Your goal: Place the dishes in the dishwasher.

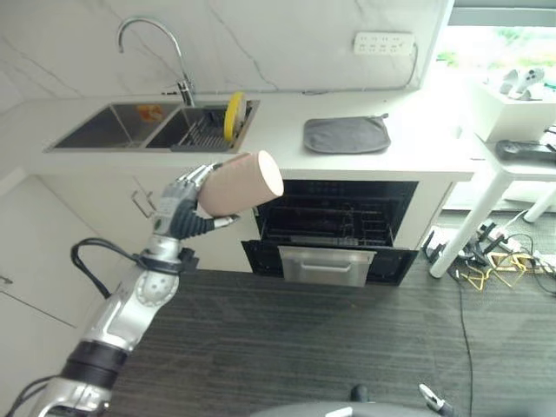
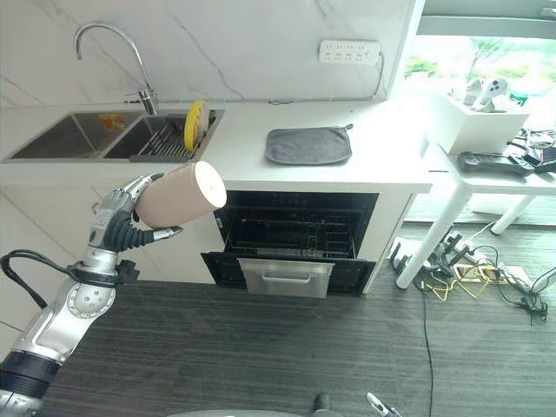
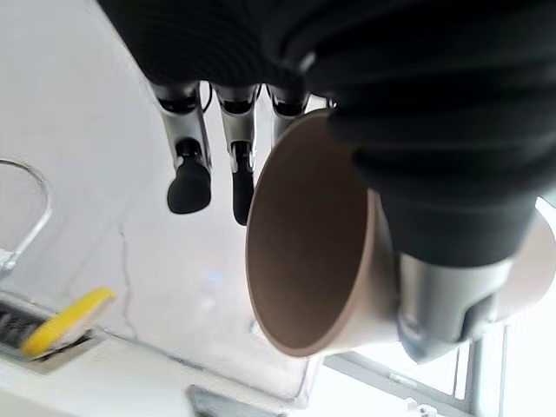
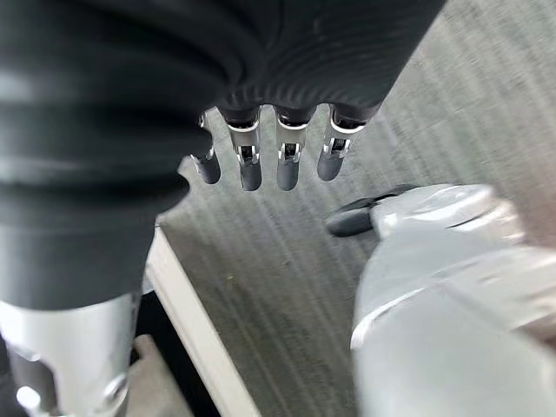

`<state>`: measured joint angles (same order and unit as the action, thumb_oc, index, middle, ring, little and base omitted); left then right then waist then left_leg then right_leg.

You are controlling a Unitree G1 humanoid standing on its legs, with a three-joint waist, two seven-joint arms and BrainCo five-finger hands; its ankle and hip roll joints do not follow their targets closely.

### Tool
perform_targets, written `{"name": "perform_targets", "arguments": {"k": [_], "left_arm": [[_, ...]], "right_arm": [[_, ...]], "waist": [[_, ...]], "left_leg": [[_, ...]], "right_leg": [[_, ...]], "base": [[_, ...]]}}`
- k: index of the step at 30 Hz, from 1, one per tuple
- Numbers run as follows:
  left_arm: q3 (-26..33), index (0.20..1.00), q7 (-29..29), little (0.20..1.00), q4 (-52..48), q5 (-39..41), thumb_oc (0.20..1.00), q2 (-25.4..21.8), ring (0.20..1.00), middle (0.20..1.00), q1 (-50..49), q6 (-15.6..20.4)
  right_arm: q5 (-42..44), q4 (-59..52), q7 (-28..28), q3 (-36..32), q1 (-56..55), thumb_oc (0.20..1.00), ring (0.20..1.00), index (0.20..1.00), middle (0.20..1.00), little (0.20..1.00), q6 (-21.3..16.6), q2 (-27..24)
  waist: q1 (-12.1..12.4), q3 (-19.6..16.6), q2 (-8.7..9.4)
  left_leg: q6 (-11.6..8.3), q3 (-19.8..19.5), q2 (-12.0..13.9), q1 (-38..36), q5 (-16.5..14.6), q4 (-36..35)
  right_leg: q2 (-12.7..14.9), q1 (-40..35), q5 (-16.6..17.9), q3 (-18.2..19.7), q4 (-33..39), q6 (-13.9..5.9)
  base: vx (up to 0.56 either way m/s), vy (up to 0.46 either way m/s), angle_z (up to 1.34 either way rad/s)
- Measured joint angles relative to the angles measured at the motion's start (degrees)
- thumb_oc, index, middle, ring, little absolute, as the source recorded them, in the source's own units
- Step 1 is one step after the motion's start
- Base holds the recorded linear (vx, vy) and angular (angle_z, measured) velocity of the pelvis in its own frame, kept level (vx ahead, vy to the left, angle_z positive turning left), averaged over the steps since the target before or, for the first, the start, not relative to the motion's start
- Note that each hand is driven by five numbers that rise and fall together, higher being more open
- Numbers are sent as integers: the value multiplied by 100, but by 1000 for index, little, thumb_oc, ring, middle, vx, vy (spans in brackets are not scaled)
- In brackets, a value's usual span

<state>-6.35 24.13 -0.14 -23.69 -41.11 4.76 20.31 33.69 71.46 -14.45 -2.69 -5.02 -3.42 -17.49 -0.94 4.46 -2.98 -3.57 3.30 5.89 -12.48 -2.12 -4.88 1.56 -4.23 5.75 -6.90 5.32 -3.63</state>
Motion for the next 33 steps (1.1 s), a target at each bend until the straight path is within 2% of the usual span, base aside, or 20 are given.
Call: {"name": "perform_targets", "arguments": {"k": [5,6,7,8,9,10,11,14,16,18,19,21,22,23,25,27,28,30,31,33], "left_arm": [[-2,200,221,200,-5,1,200,1,200,200,42,-21],[2,200,274,200,15,4,200,-2,200,200,109,-45],[-1,200,274,200,30,4,200,-33,200,200,180,-59],[-1,200,273,200,23,5,200,-103,200,200,218,-99],[20,200,265,200,28,8,200,-110,200,200,240,-119],[21,200,262,200,23,9,200,-146,200,200,323,-121],[17,200,241,200,29,8,200,-154,200,200,360,-104],[29,200,191,200,21,9,200,-192,200,200,429,-97],[-10,200,139,200,123,9,200,-160,200,200,513,-85],[-18,200,138,200,232,8,200,-68,200,200,596,-41],[-28,200,130,200,314,11,200,71,200,200,730,-46],[-28,200,102,200,339,5,200,130,200,200,726,-31],[-28,200,69,200,353,6,200,280,200,200,672,-14],[-31,200,56,200,352,4,200,285,200,200,672,-5],[-29,200,8,200,346,2,200,279,200,200,673,-4],[-31,200,-48,200,319,0,200,294,200,200,675,7],[-18,200,-81,200,253,-2,200,280,200,200,747,59],[-38,200,-154,200,258,-1,200,289,200,200,695,90],[-54,200,-165,200,263,2,200,291,200,200,710,86],[-133,200,-195,200,262,2,200,259,200,200,713,75]], "right_arm": [[0,41,57,-8,12,1000,1000,1000,1000,1000,-11,-103],[3,139,46,-59,61,1000,1000,1000,1000,1000,3,-91],[3,221,44,-65,113,1000,1000,1000,1000,1000,14,-51],[2,293,42,-47,124,1000,1000,1000,1000,1000,28,-23],[5,403,41,-63,182,1000,1000,1000,1000,1000,27,-52],[6,454,30,-58,194,1000,1000,1000,1000,1000,28,-71],[23,470,38,-68,117,1000,1000,1000,1000,1000,30,-112],[20,463,28,-76,99,1000,1000,1000,1000,1000,38,-201],[15,468,31,-241,145,1000,1000,1000,1000,1000,60,-196],[23,472,40,-240,179,1000,1000,1000,1000,1000,67,-193],[25,543,39,-252,216,1000,1000,1000,1000,1000,74,-237],[26,552,50,-269,182,1000,1000,1000,1000,1000,85,-253],[26,540,52,-271,112,1000,1000,1000,1000,1000,79,-254],[23,517,55,-270,123,1000,1000,1000,1000,1000,67,-246],[15,452,106,-275,139,1000,1000,1000,1000,1000,60,-282],[13,456,133,-274,116,1000,1000,1000,1000,1000,60,-350],[10,458,199,-282,14,1000,1000,1000,1000,1000,47,-382],[10,447,236,-242,-152,1000,1000,1000,1000,1000,57,-99],[10,443,245,-234,-172,1000,1000,1000,1000,1000,56,-59],[11,417,269,-222,-178,1000,1000,1000,1000,1000,46,65]], "waist": [[10,26,64],[5,116,138],[38,208,284],[170,294,546],[255,307,579],[240,390,587],[200,443,640],[197,458,592],[74,502,521],[75,515,467],[139,600,254],[134,680,159],[214,666,153],[239,667,195],[277,664,245],[214,578,79],[97,521,-203],[126,473,-21],[105,466,-6],[105,467,-5]], "left_leg": [[-14,3,85,170,7,415],[-156,-159,94,556,-97,1171],[-166,-229,19,862,-94,1800],[-263,-315,-107,1451,231,2830],[-202,-451,-28,1742,518,3293],[-229,-570,-77,1869,525,3535],[-167,-598,-64,1935,363,3654],[-45,-537,-191,1850,184,2852],[-79,-372,-276,1269,255,818],[-263,-381,-221,1163,400,-78],[-287,-378,45,1341,477,-74],[-324,-256,276,1337,503,-37],[-328,-52,251,1328,494,-28],[-293,33,146,1339,472,4],[-138,-40,-275,1181,378,436],[-22,-199,-374,888,278,250],[206,-402,-373,573,446,-65],[487,-267,-671,423,288,-66],[550,-263,-718,416,311,-65],[679,-237,-812,348,281,-34]], "right_leg": [[-85,-22,-67,1,-25,130],[-113,158,-279,43,-335,289],[-40,246,-382,98,-534,384],[63,297,-455,286,-600,359],[-22,252,-519,337,-724,286],[-32,312,-688,358,-1008,314],[-61,330,-718,330,-1005,623],[-39,352,-707,338,-864,604],[-14,156,-635,391,-465,509],[-30,17,-645,472,-103,462],[-177,-69,-628,495,-82,472],[-235,-141,-339,488,-54,512],[-122,-127,-342,535,-116,510],[3,-44,-343,601,-180,507],[349,3,-383,857,-141,447],[389,-59,-376,843,-38,358],[364,-101,-158,759,-37,-37],[679,-228,-198,570,-60,-100],[715,-200,-243,516,-170,-159],[802,131,-445,436,-941,-378]], "base": [[129,-271,0],[135,-313,7],[128,-239,-13],[135,-134,-25],[159,-92,-16],[167,32,14],[187,115,13],[173,139,4],[295,288,13],[196,234,16],[140,277,16],[170,366,5],[142,326,-21],[187,403,-48],[159,321,-60],[101,202,-30],[136,247,-19],[172,270,-21],[164,235,1],[112,165,2]]}}
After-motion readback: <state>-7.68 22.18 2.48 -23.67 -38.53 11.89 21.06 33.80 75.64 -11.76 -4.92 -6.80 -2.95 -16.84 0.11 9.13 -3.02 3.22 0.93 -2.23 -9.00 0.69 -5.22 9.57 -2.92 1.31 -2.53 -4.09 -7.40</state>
